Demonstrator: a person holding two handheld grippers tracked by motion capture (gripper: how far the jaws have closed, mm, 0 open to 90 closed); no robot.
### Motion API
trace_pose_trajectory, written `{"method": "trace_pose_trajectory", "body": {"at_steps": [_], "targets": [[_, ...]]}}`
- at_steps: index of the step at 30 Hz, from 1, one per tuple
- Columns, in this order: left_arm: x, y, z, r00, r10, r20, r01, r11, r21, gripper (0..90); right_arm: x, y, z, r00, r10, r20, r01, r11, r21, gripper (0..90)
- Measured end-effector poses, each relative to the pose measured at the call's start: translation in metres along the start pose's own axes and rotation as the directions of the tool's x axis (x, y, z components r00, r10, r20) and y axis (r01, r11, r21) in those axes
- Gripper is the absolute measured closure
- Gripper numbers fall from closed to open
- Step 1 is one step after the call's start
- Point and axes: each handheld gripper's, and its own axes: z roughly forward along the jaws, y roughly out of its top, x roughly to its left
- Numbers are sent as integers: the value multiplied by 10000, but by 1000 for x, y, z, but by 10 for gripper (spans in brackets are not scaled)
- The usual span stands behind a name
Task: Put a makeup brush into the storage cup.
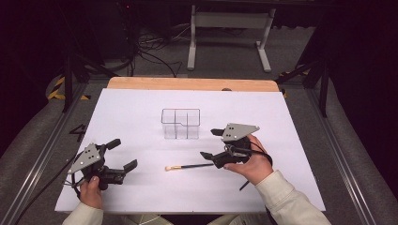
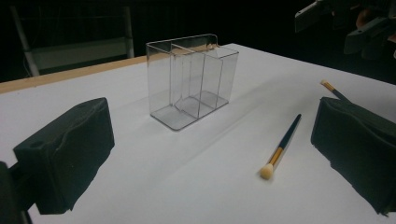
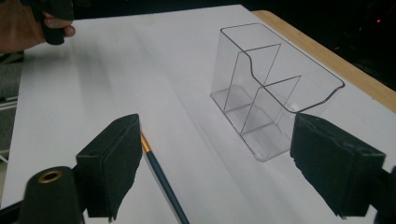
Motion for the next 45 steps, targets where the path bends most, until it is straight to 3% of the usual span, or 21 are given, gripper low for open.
{"method": "trace_pose_trajectory", "body": {"at_steps": [4, 12, 23, 24, 29, 40, 45], "targets": [[0, -1, 1, 10000, -30, -34, 30, 10000, 13, 4, -1, 8, 2, 9999, -119, -79, 124, 9979, 635, 176], [0, -1, 1, 10000, -61, 13, 61, 10000, 34, 4, 1, 17, 11, 9983, -279, -513, 347, 9902, 1355, 176], [1, -1, 1, 10000, -66, 3, 66, 10000, 28, 4, 1, 27, 23, 9933, -699, -919, 890, 9706, 2238, 246], [1, 0, 2, 10000, -85, 32, 85, 10000, 39, 4, 1, 30, 26, 9920, -751, -1018, 986, 9632, 2499, 252], [1, 1, 6, 10000, -30, 93, 30, 10000, 61, 4, 0, 35, 32, 9907, -792, -1111, 1092, 9483, 2979, 249], [1, 0, 5, 9999, -98, 106, 97, 9999, 70, 4, -2, 45, 46, 9872, -848, -1353, 1300, 9185, 3734, 214], [2, 0, 2, 9999, -106, 59, 106, 9999, 89, 4, -1, 48, 56, 9821, -949, -1627, 1546, 8995, 4086, 208]]}}
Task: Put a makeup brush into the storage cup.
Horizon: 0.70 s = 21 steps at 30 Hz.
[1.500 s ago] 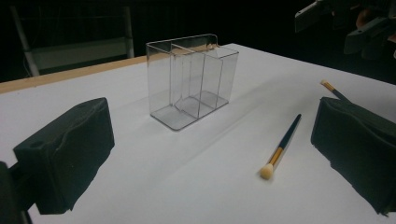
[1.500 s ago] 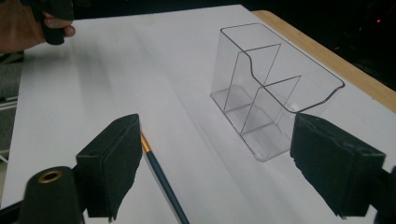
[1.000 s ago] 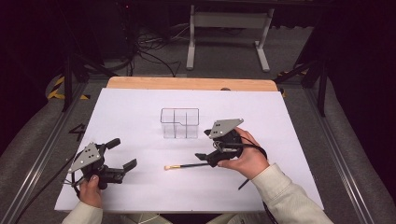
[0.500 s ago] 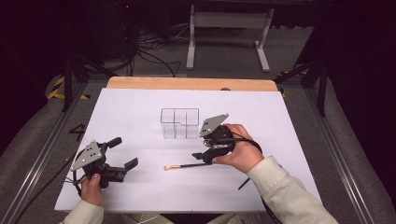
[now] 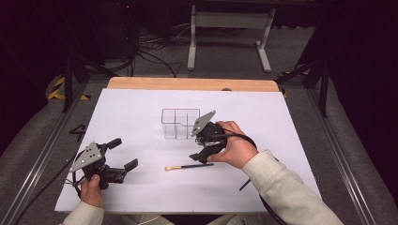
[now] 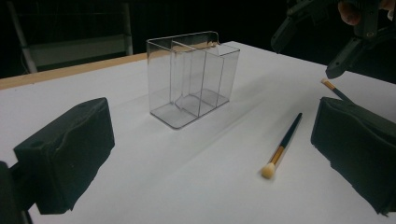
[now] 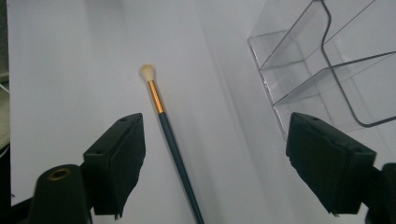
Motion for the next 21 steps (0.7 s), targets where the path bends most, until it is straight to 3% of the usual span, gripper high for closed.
{"method": "trace_pose_trajectory", "body": {"at_steps": [11, 21], "targets": [[1, 0, -1, 9999, -2, -108, 2, 10000, -28, 4, -2, 9, 14, 9988, -305, -373, 329, 9973, 661, 225], [1, 0, -2, 9999, -57, -132, 56, 10000, -67, 3, 2, 15, 33, 9944, -560, -897, 688, 9869, 1458, 289]]}}
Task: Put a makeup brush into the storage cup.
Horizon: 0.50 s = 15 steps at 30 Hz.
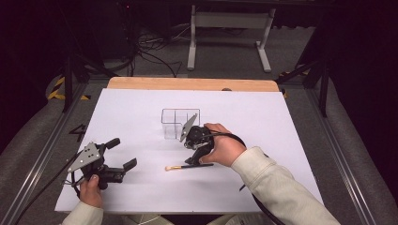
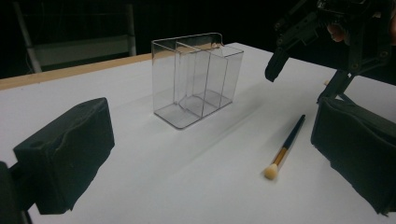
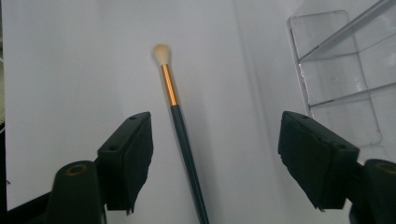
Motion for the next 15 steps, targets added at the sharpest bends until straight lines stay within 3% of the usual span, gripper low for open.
{"method": "trace_pose_trajectory", "body": {"at_steps": [15], "targets": [[0, 0, 1, 10000, -8, 32, 8, 10000, 5, 3, 2, 0, 17, 9988, -290, -395, 330, 9940, 1042, 414]]}}
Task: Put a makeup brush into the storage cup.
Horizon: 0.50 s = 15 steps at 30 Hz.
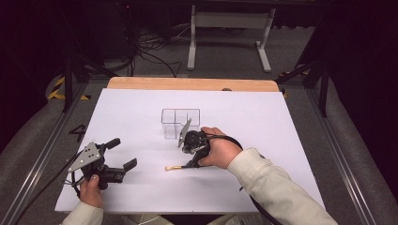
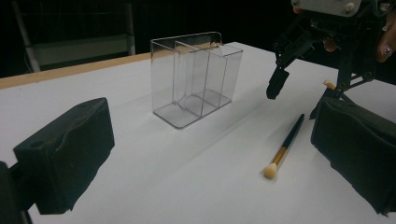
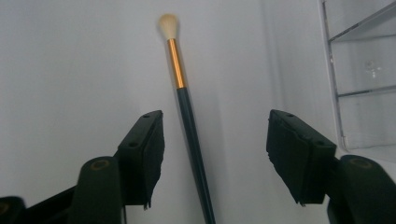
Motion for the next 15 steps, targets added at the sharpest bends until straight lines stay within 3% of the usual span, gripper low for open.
{"method": "trace_pose_trajectory", "body": {"at_steps": [3, 4, 15], "targets": [[0, 0, 0, 10000, -28, -23, 28, 10000, -30, 4, 1, 1, 3, 10000, -2, -86, 3, 9999, 126, 439], [0, 0, 0, 10000, -29, 6, 29, 10000, -7, 4, 2, 3, 5, 9999, -48, -127, 53, 9991, 414, 473], [1, 0, -1, 10000, 32, -30, -33, 10000, -53, 3, 5, 7, 17, 9995, 38, -306, -13, 9966, 820, 558]]}}
